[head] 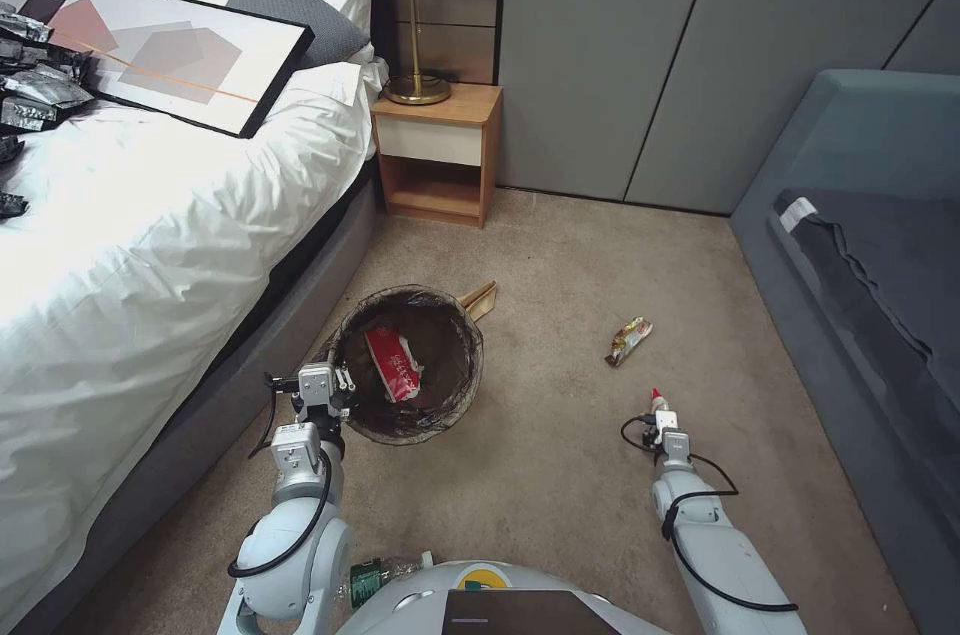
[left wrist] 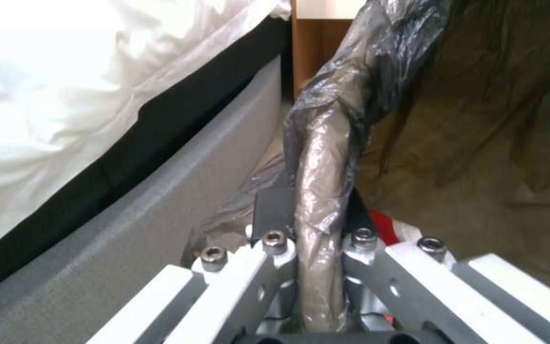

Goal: Pick up the trash bin, then pick up the garbage from the floor and place it into the trash bin.

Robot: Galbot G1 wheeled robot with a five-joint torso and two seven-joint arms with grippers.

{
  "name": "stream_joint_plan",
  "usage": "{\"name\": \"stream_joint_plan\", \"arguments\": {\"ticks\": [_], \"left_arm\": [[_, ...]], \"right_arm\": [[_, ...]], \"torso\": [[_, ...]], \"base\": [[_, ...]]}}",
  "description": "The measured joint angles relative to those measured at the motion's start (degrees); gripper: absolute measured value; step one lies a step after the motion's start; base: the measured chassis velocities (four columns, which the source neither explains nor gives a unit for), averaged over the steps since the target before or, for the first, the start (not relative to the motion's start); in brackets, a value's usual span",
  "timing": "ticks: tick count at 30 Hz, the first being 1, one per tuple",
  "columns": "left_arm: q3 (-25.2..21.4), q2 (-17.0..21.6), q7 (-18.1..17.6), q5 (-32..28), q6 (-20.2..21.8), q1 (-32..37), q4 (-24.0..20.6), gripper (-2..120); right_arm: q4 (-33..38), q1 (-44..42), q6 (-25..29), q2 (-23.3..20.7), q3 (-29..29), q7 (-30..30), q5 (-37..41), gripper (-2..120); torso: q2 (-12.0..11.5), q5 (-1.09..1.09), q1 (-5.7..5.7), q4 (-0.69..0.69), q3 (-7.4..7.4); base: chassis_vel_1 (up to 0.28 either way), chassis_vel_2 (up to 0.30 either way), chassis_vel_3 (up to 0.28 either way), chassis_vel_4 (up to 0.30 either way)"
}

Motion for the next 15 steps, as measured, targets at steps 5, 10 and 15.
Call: {"name": "stream_joint_plan", "arguments": {"ticks": [5, 10, 15], "left_arm": [[0.0, 0.0, 0.0, 0.0, 0.0, -0.1, 0.1, 0], [-0.1, 0.1, 0.0, 0.0, 0.0, -0.2, 0.2, 0], [0.0, 0.0, 0.1, 0.0, 0.0, -0.2, 0.3, 0]], "right_arm": [[0.8, -0.4, 0.2, 0.0, 0.0, 0.1, -0.1, 0], [6.7, -2.6, 0.3, 0.0, 0.3, 0.7, -0.3, 0], [13.0, -4.6, 0.3, 0.1, 0.5, 1.6, -0.3, 0]], "torso": [[0.0, 0.01, 0.0, 0.0, 0.0], [0.0, 0.0, 0.0, -0.04, 0.0], [0.0, -0.02, 0.0, 0.0, 0.0]], "base": [[0.0, 0.0, 0.0, 0.0], [0.0, 0.0, 0.0, 0.0], [0.0, 0.0, 0.0, 0.0]]}}
